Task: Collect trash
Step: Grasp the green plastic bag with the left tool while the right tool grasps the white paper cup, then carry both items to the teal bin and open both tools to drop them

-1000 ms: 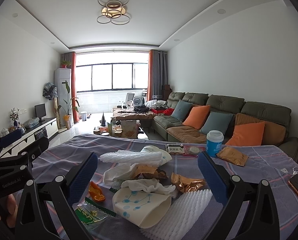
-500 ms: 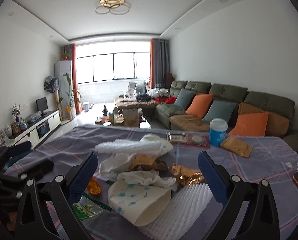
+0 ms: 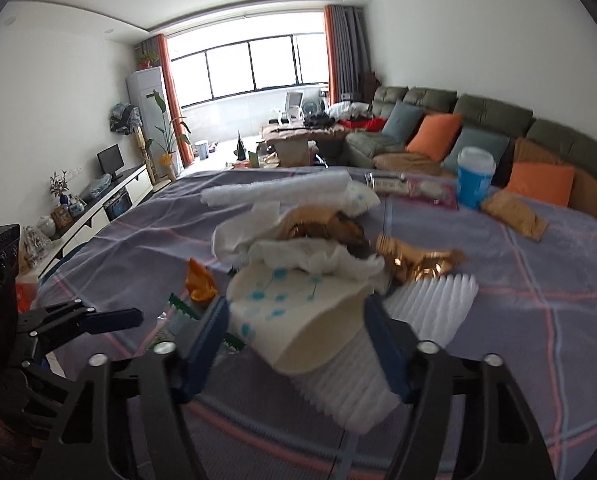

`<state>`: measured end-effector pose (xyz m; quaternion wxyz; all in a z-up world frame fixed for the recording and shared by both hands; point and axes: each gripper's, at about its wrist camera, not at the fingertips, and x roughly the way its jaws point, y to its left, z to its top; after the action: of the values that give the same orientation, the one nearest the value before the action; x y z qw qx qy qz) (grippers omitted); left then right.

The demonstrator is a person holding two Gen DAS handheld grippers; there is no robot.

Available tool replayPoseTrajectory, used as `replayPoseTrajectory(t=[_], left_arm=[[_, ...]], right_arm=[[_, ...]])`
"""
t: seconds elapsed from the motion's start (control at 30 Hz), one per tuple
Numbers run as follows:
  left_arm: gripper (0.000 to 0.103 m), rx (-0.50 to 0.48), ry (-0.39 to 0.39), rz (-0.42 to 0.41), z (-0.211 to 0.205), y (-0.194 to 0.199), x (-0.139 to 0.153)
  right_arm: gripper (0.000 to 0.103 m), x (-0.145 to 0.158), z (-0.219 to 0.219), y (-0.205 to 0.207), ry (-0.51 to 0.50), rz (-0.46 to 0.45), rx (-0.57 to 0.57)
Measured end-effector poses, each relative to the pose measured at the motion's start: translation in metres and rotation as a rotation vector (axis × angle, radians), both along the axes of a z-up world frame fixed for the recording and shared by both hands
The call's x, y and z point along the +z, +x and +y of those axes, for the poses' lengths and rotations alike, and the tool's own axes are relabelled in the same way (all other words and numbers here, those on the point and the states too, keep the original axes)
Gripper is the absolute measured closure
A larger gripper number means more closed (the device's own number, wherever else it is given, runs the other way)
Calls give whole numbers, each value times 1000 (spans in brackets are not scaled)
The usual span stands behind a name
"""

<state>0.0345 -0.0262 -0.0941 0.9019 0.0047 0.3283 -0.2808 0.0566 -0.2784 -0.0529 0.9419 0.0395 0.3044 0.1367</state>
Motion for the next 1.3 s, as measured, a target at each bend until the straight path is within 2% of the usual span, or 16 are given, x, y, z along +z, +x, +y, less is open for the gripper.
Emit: replayPoseTrajectory(t=[0.07,0.13,0.17,0.2,0.3,0.37,0.6,0.77,1.03,1.3], left_arm=[[48,-19,-11,11,-2,-3,1],[60,-35,-22,24,-1,-6,4],[69,-44,-29,29,0,-5,4],[77,-51,-38,34,0,-6,5],[88,-63,-52,37,1,-7,10],[92,-67,-60,38,2,-5,9],[93,-56,-80,10,15,-15,20],[93,-3,-89,-21,38,-24,33],[93,174,-86,-73,100,-28,53],[93,394,-65,-98,176,-37,65]], right_arm=[[51,-1,0,0,13,12,7],[67,0,-1,-1,26,10,17],[76,2,0,0,25,7,22],[80,3,1,-1,25,5,28],[92,8,3,-2,34,-5,53],[99,12,7,-3,32,-14,74],[100,33,18,-11,36,-65,147],[99,49,29,-13,65,-103,206],[99,62,71,10,141,-113,348],[100,68,147,44,168,-85,525]])
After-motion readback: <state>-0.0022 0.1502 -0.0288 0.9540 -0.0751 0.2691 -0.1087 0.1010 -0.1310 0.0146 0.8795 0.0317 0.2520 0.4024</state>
